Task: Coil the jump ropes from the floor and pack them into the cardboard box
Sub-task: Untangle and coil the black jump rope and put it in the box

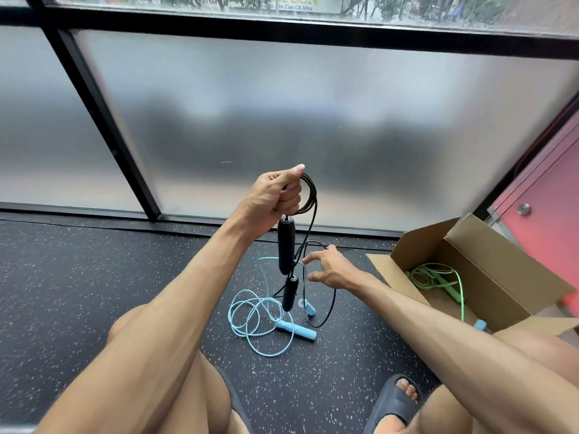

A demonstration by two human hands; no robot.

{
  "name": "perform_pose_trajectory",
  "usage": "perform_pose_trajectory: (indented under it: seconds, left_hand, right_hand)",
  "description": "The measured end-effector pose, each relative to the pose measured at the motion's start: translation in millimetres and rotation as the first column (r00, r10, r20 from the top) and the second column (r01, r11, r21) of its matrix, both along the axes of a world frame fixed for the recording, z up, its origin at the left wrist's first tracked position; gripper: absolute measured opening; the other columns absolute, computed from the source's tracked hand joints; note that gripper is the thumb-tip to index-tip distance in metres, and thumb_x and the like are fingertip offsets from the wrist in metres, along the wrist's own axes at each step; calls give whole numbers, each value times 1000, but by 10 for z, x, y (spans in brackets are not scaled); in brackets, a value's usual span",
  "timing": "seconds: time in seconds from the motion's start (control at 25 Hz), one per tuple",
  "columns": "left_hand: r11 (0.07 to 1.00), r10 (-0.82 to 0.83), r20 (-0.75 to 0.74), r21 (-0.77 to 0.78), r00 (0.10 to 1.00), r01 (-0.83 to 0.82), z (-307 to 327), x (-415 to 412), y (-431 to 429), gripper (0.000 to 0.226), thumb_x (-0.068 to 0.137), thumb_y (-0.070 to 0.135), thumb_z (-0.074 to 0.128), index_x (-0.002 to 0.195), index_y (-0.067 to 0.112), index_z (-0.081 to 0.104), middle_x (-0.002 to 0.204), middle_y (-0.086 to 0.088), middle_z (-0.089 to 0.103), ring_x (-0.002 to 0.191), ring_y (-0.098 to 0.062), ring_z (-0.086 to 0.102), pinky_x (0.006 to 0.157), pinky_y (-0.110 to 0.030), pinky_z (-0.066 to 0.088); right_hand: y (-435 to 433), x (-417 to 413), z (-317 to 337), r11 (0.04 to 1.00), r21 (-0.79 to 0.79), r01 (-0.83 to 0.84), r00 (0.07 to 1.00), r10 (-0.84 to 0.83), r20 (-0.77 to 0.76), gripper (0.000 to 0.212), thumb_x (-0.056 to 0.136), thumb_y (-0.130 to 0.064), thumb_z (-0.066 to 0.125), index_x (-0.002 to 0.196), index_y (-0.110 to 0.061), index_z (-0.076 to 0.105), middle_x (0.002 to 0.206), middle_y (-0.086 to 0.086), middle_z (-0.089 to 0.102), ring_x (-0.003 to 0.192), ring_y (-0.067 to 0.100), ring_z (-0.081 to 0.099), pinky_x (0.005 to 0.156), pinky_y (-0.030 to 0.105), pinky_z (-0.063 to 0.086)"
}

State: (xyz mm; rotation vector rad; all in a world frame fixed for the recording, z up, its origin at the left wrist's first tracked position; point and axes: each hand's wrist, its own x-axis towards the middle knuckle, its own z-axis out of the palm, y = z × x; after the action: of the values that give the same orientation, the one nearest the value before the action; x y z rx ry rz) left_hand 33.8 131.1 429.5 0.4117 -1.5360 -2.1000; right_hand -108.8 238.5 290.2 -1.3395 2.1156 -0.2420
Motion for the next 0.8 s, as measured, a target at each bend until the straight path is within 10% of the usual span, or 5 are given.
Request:
perform_pose_trajectory:
  seconds: [0.16,0.44,0.8]
  left_hand:
    - [999,46,-6,24,999,-46,-2,7,-33,46,103,23,48,72,20,15,49,7,15,43,-11,10,50,-30,9]
    - [939,286,267,-271,920,-214,-229,74,-202,46,98,18,57,59,21,33,51,5,23,39,-9,18,43,-19,15]
    - [811,193,832,-434,520,393,-490,18,-7,39,93,26,65,60,21,45,51,3,36,45,-15,30,45,-24,23]
  right_hand:
    - [7,80,16,999,-32,-33,999,31,-44,7,85,-39,73,86,-37,66,111,7,45,111,27,50,102,43,44]
    - [86,63,598,885,-436,-164,927,-13,-374,16,90,-36,64,88,-21,71,125,4,50,116,18,42,101,41,38]
    - [136,-148,1222,580,-797,165,980,-187,67,15,100,-22,55,87,-14,57,56,-3,66,44,6,60,52,29,50]
